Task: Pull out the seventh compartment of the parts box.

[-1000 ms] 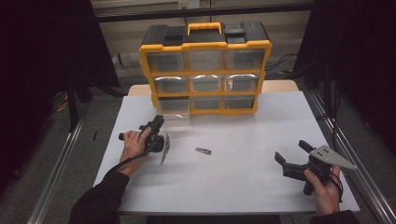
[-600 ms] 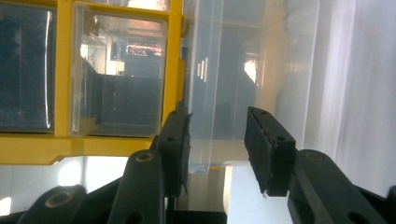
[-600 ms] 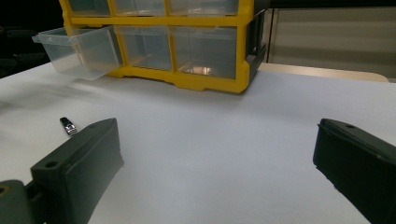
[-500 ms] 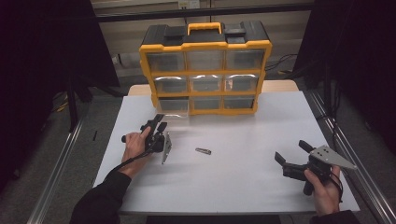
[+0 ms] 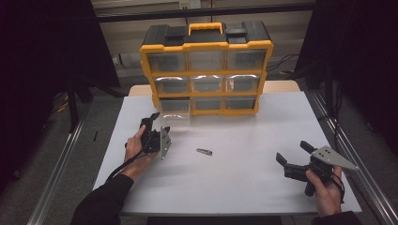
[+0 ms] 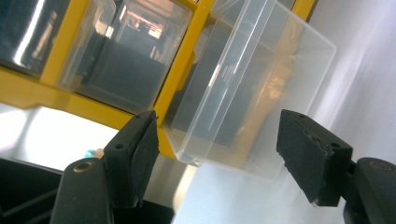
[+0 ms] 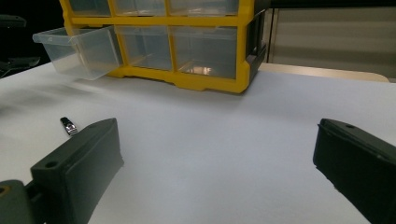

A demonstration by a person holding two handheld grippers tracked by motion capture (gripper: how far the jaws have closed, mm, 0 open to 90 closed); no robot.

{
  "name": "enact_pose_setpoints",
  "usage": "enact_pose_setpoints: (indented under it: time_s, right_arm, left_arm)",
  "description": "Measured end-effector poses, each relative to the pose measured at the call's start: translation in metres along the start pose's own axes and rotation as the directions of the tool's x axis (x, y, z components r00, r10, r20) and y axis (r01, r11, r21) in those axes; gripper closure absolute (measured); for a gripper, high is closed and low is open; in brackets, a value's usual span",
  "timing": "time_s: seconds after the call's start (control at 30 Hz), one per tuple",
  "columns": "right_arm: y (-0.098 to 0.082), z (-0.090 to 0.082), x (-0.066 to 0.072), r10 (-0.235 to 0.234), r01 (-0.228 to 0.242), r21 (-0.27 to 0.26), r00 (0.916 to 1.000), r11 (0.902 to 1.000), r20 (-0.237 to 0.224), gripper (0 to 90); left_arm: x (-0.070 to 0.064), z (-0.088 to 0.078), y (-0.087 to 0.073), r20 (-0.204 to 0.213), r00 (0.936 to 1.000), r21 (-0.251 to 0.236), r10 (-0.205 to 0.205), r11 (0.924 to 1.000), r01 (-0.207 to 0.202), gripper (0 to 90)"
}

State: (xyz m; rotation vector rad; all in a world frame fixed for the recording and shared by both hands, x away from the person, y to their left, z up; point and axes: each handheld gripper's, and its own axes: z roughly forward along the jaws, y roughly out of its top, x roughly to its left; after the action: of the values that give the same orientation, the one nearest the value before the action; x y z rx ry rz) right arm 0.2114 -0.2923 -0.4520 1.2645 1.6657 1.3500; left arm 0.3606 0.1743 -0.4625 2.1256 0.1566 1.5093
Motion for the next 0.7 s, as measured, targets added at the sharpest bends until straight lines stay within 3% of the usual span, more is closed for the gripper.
enact_pose_setpoints:
  time_s: [0.03, 0.13, 0.17, 0.27, 0.3, 0.37, 0.43, 0.5, 0.57, 0.7]
  right_arm:
    - [0.000, 0.000, 0.000, 0.000, 0.000, -0.001, 1.0000, 1.0000, 0.003, 0.7]
    - [0.000, 0.000, 0.000, -0.001, 0.001, 0.000, 1.0000, 1.0000, 0.003, 0.7]
    - [0.000, 0.000, 0.000, -0.003, 0.003, -0.002, 1.0000, 1.0000, 0.002, 0.7]
    - [0.000, 0.000, 0.000, -0.005, 0.005, 0.002, 1.0000, 1.0000, 0.001, 0.7]
    - [0.000, 0.000, 0.000, -0.005, 0.005, 0.002, 1.0000, 1.0000, 0.000, 0.7]
    - [0.000, 0.000, 0.000, -0.006, 0.006, 0.000, 1.0000, 1.0000, 0.002, 0.7]
    - [0.000, 0.000, 0.000, -0.007, 0.007, 0.001, 1.0000, 1.0000, 0.001, 0.7]
    - [0.000, 0.000, 0.000, -0.007, 0.007, 0.000, 1.0000, 1.0000, 0.002, 0.7]
    - [0.000, 0.000, 0.000, -0.007, 0.007, 0.000, 1.0000, 1.0000, 0.002, 0.7]
    - [0.000, 0.000, 0.000, -0.007, 0.007, 0.000, 1.0000, 1.0000, 0.002, 0.7]
  left_arm:
    - [0.001, 0.000, 0.001, -0.001, 1.0000, -0.008, -0.002, 1.0000, 0.002, 27.8]
    - [0.003, -0.002, 0.001, 0.018, 0.9974, 0.020, -0.070, 0.9973, 0.070, 23.5]
    - [0.004, -0.001, 0.001, 0.028, 0.9936, 0.014, -0.109, 0.9940, 0.109, 21.6]
    - [0.006, -0.002, 0.000, 0.053, 0.9830, 0.034, -0.176, 0.9841, 0.174, 17.6]
    - [0.006, -0.002, 0.000, 0.062, 0.9749, 0.043, -0.214, 0.9765, 0.211, 16.4]
    - [0.009, -0.003, 0.001, 0.065, 0.9692, 0.036, -0.238, 0.9712, 0.236, 15.1]
    - [0.010, -0.004, 0.001, 0.097, 0.9450, 0.045, -0.312, 0.9499, 0.309, 14.9]
    - [0.013, -0.006, 0.001, 0.122, 0.9260, 0.057, -0.357, 0.9340, 0.353, 13.5]
    - [0.014, -0.006, 0.001, 0.141, 0.8987, 0.058, -0.415, 0.9097, 0.411, 13.0]
    - [0.016, -0.009, -0.001, 0.180, 0.8252, 0.056, -0.535, 0.8431, 0.535, 12.4]
